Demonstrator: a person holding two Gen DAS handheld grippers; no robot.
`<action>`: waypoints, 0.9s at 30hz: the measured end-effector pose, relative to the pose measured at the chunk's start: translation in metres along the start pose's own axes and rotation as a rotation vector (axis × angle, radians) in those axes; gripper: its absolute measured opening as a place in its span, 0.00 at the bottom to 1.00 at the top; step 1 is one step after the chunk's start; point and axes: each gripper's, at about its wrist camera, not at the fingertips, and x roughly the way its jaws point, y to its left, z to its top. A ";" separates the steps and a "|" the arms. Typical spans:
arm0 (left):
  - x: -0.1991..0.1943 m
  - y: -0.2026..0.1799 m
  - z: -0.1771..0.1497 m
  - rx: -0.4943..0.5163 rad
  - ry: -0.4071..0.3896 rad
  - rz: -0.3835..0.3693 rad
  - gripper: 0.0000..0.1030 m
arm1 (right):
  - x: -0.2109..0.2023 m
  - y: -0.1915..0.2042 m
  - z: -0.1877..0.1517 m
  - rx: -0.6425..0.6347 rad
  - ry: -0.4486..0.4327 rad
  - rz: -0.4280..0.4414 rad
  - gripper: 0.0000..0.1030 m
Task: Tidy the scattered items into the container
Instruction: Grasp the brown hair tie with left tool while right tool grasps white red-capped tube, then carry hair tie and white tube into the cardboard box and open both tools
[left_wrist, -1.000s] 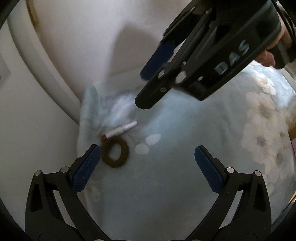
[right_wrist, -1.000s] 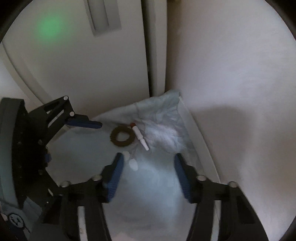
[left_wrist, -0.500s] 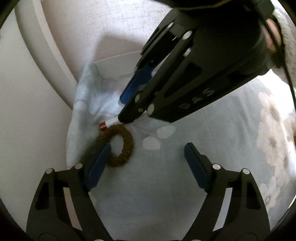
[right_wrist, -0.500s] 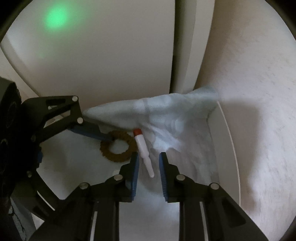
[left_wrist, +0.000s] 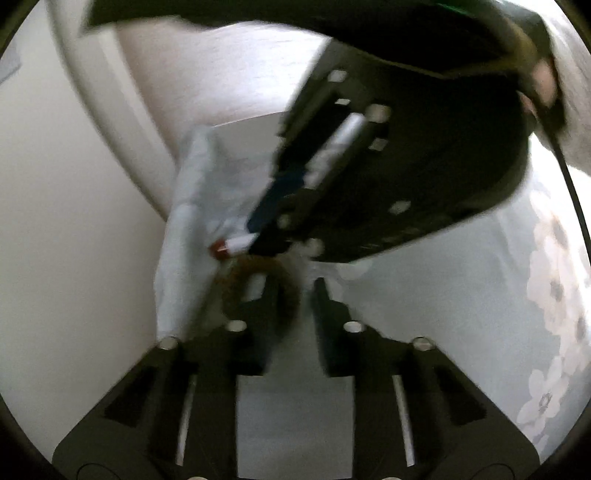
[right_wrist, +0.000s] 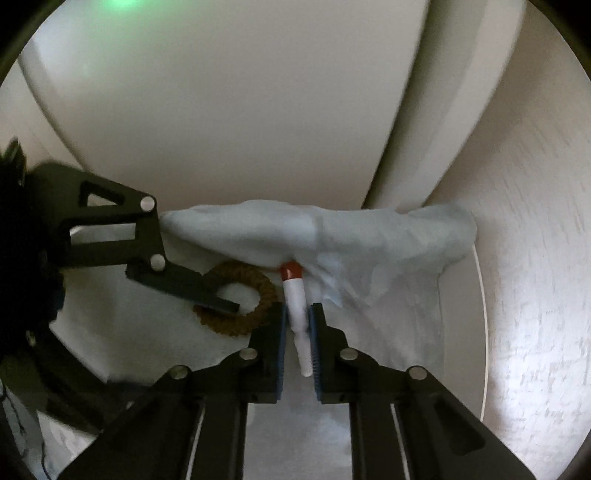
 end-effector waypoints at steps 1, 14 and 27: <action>0.000 0.003 0.000 -0.013 -0.002 0.000 0.07 | -0.001 0.000 0.000 0.006 -0.001 0.004 0.10; -0.044 -0.008 0.009 -0.038 -0.088 0.019 0.07 | -0.055 -0.009 -0.014 0.181 -0.077 0.020 0.10; -0.156 -0.052 0.036 -0.061 -0.080 -0.041 0.07 | -0.225 0.063 -0.070 0.467 -0.109 -0.169 0.10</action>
